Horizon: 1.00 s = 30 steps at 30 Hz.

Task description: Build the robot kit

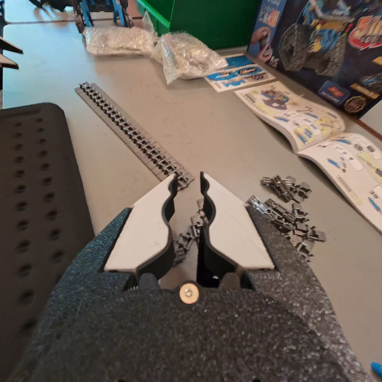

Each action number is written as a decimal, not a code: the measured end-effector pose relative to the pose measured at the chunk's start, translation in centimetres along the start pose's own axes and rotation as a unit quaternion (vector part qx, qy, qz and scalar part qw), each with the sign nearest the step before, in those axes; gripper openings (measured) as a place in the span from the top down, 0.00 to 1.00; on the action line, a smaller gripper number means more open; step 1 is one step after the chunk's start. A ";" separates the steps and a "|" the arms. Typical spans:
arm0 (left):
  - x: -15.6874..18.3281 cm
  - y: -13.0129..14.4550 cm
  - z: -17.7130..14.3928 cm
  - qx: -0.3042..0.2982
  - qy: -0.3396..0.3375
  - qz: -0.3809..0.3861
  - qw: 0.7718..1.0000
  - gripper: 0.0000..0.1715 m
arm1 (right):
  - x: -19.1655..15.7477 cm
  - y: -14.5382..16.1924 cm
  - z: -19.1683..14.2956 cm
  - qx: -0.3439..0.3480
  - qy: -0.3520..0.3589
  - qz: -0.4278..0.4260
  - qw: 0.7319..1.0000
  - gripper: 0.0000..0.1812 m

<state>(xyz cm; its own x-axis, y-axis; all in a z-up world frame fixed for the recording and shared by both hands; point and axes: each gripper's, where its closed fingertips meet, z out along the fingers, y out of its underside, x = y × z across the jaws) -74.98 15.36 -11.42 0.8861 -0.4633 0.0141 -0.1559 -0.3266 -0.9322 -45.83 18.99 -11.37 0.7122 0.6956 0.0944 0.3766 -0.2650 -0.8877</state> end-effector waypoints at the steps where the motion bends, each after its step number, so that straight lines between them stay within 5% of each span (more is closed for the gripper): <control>1: 0.1 0.0 0.1 -0.001 0.001 0.001 1.000 0.79 | 0.3 -0.7 -0.4 0.020 0.009 -0.004 1.000 0.86; 6: 0.2 0.2 0.1 -0.004 0.002 0.006 1.000 0.79 | 3.3 -3.7 -2.9 0.125 0.089 -0.010 0.988 0.72; 11: -0.1 -0.1 -0.1 0.001 -0.006 0.007 1.000 0.79 | 4.9 -2.2 -2.2 0.106 0.090 0.069 0.988 0.57; 17: -0.2 0.3 0.1 -0.007 -0.006 0.007 1.000 0.79 | 5.9 -1.6 -2.3 0.102 0.085 0.109 0.985 0.60; 30: -0.1 0.4 0.1 -0.008 -0.006 0.013 1.000 0.79 | 6.8 -1.5 -2.4 0.112 0.130 0.057 0.984 0.61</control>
<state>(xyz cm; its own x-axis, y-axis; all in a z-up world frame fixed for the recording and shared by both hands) -75.10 15.38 -11.83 0.8867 -0.4622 -0.0142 -0.1860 -0.3284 -0.9260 -40.18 22.53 -8.29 0.8805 0.4680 0.0757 0.1671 -0.1571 -0.9733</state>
